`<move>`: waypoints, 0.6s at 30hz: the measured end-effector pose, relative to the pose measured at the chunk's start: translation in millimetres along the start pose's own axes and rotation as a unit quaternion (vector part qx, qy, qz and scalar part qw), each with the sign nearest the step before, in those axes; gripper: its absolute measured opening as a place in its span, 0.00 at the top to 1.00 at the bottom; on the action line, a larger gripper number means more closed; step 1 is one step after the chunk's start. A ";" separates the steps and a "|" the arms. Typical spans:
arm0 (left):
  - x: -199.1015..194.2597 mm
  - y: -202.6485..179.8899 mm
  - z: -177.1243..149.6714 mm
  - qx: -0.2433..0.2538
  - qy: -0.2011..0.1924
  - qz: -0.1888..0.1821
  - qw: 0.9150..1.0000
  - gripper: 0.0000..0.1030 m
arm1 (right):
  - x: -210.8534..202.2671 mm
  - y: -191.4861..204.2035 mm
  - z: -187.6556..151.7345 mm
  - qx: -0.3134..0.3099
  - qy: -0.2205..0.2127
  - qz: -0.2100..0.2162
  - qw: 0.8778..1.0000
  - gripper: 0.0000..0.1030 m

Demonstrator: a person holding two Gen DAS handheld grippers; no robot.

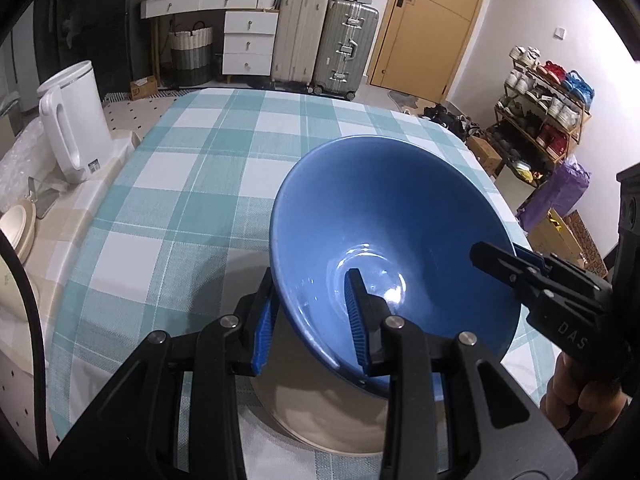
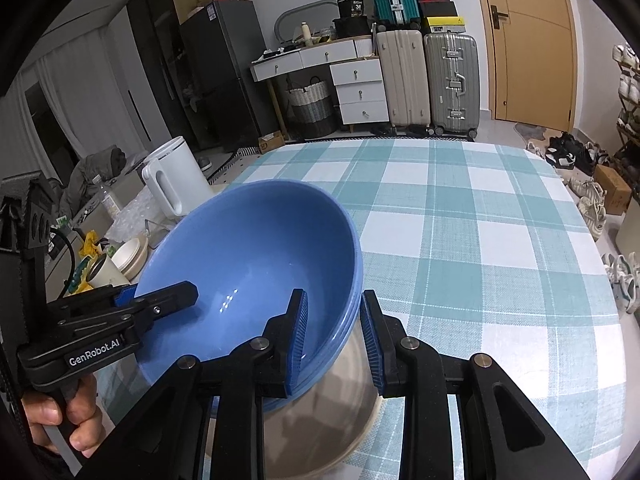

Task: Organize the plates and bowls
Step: 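Lift the nested blue bowls with both tools and carry them over the cream plate stack, then lower the nested bowls onto the cream plates and open both tools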

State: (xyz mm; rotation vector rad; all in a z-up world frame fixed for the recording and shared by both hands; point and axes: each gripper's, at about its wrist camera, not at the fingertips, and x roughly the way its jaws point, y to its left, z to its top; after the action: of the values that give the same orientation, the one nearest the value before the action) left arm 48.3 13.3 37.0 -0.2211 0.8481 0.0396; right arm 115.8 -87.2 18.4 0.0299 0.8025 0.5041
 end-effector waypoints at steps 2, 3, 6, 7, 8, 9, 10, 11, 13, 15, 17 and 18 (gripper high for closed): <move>1.8 -0.5 2.1 -0.001 0.001 0.002 1.000 0.72 | 2.4 -3.0 -0.3 0.003 0.000 0.004 1.000 0.72; 1.9 -1.2 2.9 -0.002 0.002 0.003 1.000 0.72 | 2.1 -4.0 0.2 0.004 -0.001 0.004 1.000 0.73; 4.9 0.6 4.8 -0.003 0.003 0.003 1.000 0.72 | 2.2 -3.9 1.2 0.002 0.000 0.004 1.000 0.72; 5.0 1.2 4.9 -0.003 0.003 0.000 1.000 0.72 | 2.3 -4.0 1.3 0.000 0.000 0.006 1.000 0.72; 4.8 1.8 4.8 -0.003 0.002 -0.004 1.000 0.72 | 2.2 -4.5 1.3 -0.001 0.000 0.008 1.000 0.72; 4.7 2.6 4.4 -0.003 0.001 -0.004 1.000 0.72 | 1.3 -4.8 0.9 -0.002 0.000 0.009 1.000 0.72; 5.2 3.2 4.5 -0.002 0.000 -0.002 1.000 0.72 | 1.2 -6.0 0.7 -0.002 0.000 0.010 1.000 0.72; 5.1 3.8 4.1 0.000 -0.001 0.000 1.000 0.72 | 0.6 -6.9 0.2 -0.002 0.000 0.012 1.000 0.72; 4.7 4.2 4.0 0.007 -0.005 0.009 1.000 0.69 | -0.1 -8.6 0.2 -0.003 -0.001 0.011 1.000 0.72; 2.3 4.5 3.4 0.016 -0.013 0.011 1.000 0.66 | -0.7 -9.4 0.1 -0.005 -0.001 0.011 1.000 0.70; -1.9 6.0 2.8 0.026 -0.026 0.020 0.999 0.58 | -2.5 -9.1 -1.0 -0.012 -0.004 0.010 1.000 0.64; -4.9 7.3 1.9 0.029 -0.032 0.021 0.999 0.55 | -4.3 -8.4 -2.4 -0.016 -0.008 0.010 1.000 0.60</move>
State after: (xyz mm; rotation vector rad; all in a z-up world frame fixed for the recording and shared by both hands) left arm 45.5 21.1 40.5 -0.1468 0.7897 0.0614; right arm 115.2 -96.9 17.8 0.0128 0.7798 0.5351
